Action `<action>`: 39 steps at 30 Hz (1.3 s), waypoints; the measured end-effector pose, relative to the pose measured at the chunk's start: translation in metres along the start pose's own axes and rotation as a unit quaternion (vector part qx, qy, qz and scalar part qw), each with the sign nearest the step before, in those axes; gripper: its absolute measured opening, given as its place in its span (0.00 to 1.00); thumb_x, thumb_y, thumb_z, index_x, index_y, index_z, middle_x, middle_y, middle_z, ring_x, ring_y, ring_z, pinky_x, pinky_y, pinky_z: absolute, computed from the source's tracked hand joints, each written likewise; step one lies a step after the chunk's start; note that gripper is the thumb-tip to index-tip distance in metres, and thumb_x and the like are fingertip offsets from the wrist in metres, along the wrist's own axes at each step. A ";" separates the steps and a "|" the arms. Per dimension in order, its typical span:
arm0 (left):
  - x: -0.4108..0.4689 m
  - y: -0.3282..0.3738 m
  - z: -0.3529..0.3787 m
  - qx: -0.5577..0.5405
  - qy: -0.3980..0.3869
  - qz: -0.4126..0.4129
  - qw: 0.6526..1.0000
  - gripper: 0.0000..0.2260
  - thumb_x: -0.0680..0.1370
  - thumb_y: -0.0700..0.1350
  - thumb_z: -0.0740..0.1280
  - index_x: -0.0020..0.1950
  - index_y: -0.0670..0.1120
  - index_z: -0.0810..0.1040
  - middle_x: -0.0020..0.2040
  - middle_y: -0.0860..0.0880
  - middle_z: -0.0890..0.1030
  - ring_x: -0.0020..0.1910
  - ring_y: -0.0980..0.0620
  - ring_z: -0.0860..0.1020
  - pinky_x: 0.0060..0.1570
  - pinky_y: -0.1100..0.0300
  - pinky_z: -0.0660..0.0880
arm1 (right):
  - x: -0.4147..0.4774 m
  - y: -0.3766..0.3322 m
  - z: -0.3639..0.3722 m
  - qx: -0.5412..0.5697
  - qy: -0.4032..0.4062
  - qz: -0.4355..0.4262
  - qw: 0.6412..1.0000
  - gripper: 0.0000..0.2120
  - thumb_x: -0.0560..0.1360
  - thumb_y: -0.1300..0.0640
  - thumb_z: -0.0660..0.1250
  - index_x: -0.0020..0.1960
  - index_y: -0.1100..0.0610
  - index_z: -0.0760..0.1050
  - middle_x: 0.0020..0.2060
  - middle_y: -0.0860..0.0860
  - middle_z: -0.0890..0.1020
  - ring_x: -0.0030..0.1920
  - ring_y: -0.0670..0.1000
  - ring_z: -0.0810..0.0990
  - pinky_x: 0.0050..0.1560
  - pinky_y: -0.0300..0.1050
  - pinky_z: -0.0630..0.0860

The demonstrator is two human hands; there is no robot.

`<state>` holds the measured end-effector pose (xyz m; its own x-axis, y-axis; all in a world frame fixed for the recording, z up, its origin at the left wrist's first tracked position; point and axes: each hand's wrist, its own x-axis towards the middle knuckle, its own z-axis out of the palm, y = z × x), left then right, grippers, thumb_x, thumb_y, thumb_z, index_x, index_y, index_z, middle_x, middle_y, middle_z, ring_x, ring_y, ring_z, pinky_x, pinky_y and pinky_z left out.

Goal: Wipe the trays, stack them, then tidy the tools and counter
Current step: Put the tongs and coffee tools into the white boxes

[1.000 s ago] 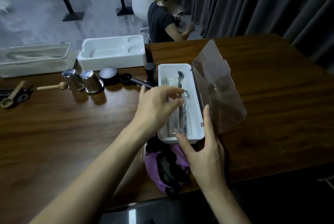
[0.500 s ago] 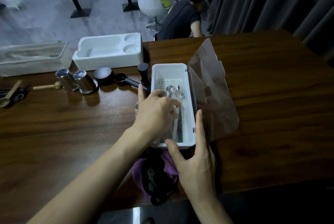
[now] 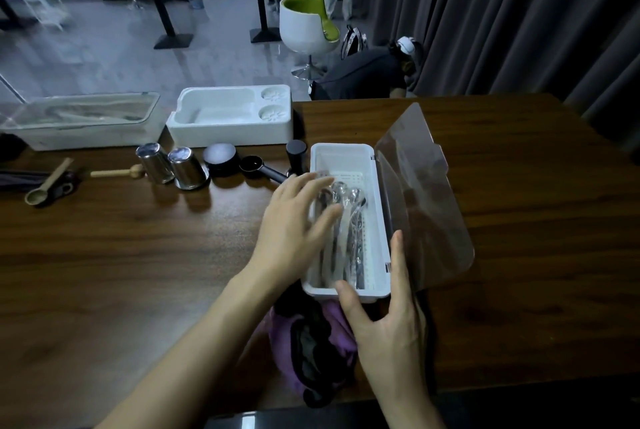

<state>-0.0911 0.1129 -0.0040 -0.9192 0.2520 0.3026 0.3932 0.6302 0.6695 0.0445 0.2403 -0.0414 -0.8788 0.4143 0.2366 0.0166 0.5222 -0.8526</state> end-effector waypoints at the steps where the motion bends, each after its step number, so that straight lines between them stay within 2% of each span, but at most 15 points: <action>1: -0.005 -0.008 -0.005 -0.009 0.033 -0.021 0.999 0.20 0.80 0.56 0.65 0.71 0.53 0.76 0.69 0.51 0.76 0.69 0.48 0.72 0.68 0.49 0.70 | 0.000 -0.001 0.000 0.006 0.002 0.003 1.000 0.46 0.68 0.27 0.67 0.78 0.30 0.46 0.70 0.36 0.71 0.66 0.35 0.71 0.63 0.35 0.71; 4: -0.018 -0.033 -0.014 0.054 0.017 -0.105 0.993 0.17 0.80 0.49 0.67 0.69 0.56 0.74 0.61 0.52 0.78 0.58 0.47 0.78 0.53 0.53 0.72 | 0.000 -0.002 -0.001 0.011 -0.005 0.007 1.000 0.46 0.66 0.28 0.66 0.77 0.28 0.46 0.58 0.23 0.68 0.57 0.27 0.71 0.58 0.35 0.70; 7: -0.028 -0.043 -0.017 0.118 -0.048 -0.136 0.982 0.18 0.78 0.57 0.68 0.67 0.61 0.71 0.55 0.54 0.78 0.54 0.46 0.79 0.50 0.50 0.76 | 0.000 -0.002 -0.001 0.018 -0.013 0.010 1.000 0.45 0.66 0.30 0.67 0.76 0.26 0.45 0.54 0.17 0.67 0.56 0.22 0.68 0.55 0.26 0.66; 9: -0.030 -0.041 -0.019 0.135 -0.065 -0.140 0.979 0.21 0.76 0.61 0.68 0.68 0.61 0.70 0.53 0.55 0.77 0.53 0.46 0.79 0.50 0.49 0.77 | 0.000 -0.004 -0.001 0.020 -0.009 0.012 1.000 0.45 0.66 0.30 0.67 0.75 0.25 0.45 0.53 0.17 0.67 0.56 0.20 0.67 0.52 0.24 0.65; 13: -0.030 -0.036 -0.022 0.164 -0.068 -0.137 0.975 0.20 0.75 0.57 0.69 0.67 0.60 0.71 0.52 0.53 0.80 0.52 0.44 0.80 0.50 0.48 0.77 | 0.000 -0.003 0.000 0.019 -0.004 0.008 1.000 0.45 0.66 0.30 0.67 0.76 0.25 0.46 0.55 0.23 0.68 0.56 0.31 0.72 0.55 0.32 0.69; 15: -0.030 -0.038 -0.024 0.158 -0.068 -0.141 0.975 0.18 0.76 0.53 0.68 0.65 0.61 0.72 0.49 0.53 0.82 0.50 0.44 0.80 0.48 0.49 0.77 | 0.000 -0.001 0.000 0.020 -0.007 0.004 1.000 0.45 0.67 0.31 0.67 0.77 0.27 0.46 0.56 0.23 0.68 0.57 0.33 0.72 0.56 0.32 0.69; 19: -0.030 -0.044 -0.031 0.095 -0.068 -0.165 0.979 0.17 0.75 0.50 0.69 0.62 0.64 0.75 0.42 0.55 0.80 0.45 0.48 0.80 0.47 0.51 0.77 | 0.000 0.002 0.002 0.016 -0.007 0.001 1.000 0.44 0.69 0.31 0.66 0.78 0.30 0.47 0.57 0.21 0.69 0.57 0.25 0.70 0.53 0.20 0.65; 22: -0.023 -0.048 -0.035 -0.022 -0.051 -0.181 0.982 0.14 0.76 0.48 0.72 0.59 0.63 0.80 0.36 0.56 0.77 0.36 0.58 0.76 0.39 0.57 0.71 | 0.001 0.003 0.002 0.008 -0.004 0.000 1.000 0.43 0.70 0.29 0.66 0.79 0.33 0.49 0.58 0.21 0.67 0.58 0.31 0.72 0.55 0.24 0.65; 24: -0.018 -0.047 -0.038 -0.101 -0.038 -0.172 0.979 0.12 0.76 0.46 0.73 0.57 0.61 0.83 0.32 0.57 0.73 0.29 0.60 0.70 0.34 0.59 0.66 | 0.001 0.004 0.002 -0.002 -0.005 -0.005 1.000 0.43 0.71 0.29 0.66 0.80 0.35 0.50 0.60 0.21 0.66 0.60 0.36 0.72 0.56 0.28 0.67; 28: -0.009 -0.029 -0.048 -0.205 -0.019 -0.145 0.968 0.12 0.77 0.43 0.74 0.58 0.56 0.85 0.36 0.53 0.70 0.33 0.56 0.67 0.36 0.62 0.65 | 0.000 0.003 0.002 -0.007 -0.011 -0.002 1.000 0.42 0.71 0.30 0.66 0.80 0.34 0.50 0.66 0.32 0.71 0.64 0.40 0.73 0.60 0.35 0.69; 30: -0.003 -0.018 -0.052 -0.242 -0.021 -0.131 0.961 0.10 0.78 0.42 0.73 0.58 0.54 0.85 0.35 0.52 0.71 0.31 0.57 0.67 0.32 0.65 0.65 | 0.001 0.002 0.002 -0.009 -0.015 0.002 1.000 0.42 0.72 0.28 0.65 0.79 0.34 0.49 0.71 0.37 0.71 0.67 0.40 0.72 0.61 0.33 0.68; 32: 0.004 -0.010 -0.051 -0.265 -0.030 -0.124 0.956 0.07 0.79 0.43 0.73 0.53 0.53 0.86 0.34 0.53 0.76 0.32 0.56 0.71 0.30 0.62 0.66 | 0.001 0.002 0.002 -0.013 -0.013 0.001 1.000 0.42 0.71 0.29 0.63 0.79 0.34 0.49 0.73 0.38 0.70 0.68 0.37 0.70 0.62 0.27 0.65; 34: 0.012 -0.001 -0.047 -0.285 -0.032 -0.127 0.950 0.05 0.79 0.42 0.72 0.50 0.50 0.87 0.35 0.53 0.82 0.35 0.53 0.75 0.32 0.60 0.70 | 0.001 0.001 0.002 -0.013 -0.006 -0.007 1.000 0.41 0.71 0.29 0.64 0.79 0.33 0.50 0.73 0.32 0.66 0.68 0.30 0.67 0.60 0.22 0.62; 36: 0.021 0.006 -0.042 -0.293 -0.032 -0.123 0.948 0.05 0.79 0.41 0.72 0.51 0.48 0.87 0.37 0.54 0.84 0.36 0.57 0.78 0.35 0.62 0.73 | 0.001 0.002 0.002 -0.009 -0.001 -0.011 1.000 0.41 0.71 0.29 0.64 0.79 0.31 0.49 0.69 0.24 0.62 0.65 0.24 0.63 0.59 0.19 0.61; 39: 0.034 0.011 -0.032 -0.279 -0.049 -0.099 0.954 0.06 0.79 0.40 0.72 0.53 0.49 0.86 0.44 0.51 0.87 0.41 0.60 0.81 0.43 0.63 0.77 | 0.001 0.003 0.001 -0.001 -0.003 -0.001 1.000 0.42 0.70 0.28 0.65 0.79 0.31 0.48 0.64 0.18 0.61 0.63 0.23 0.64 0.58 0.21 0.62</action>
<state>-0.1178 0.1052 0.0353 -0.9637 0.2528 0.0861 0.1370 0.1909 0.9720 0.0432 0.2409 -0.0441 -0.8821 0.4086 0.2343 0.0165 0.5241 -0.8515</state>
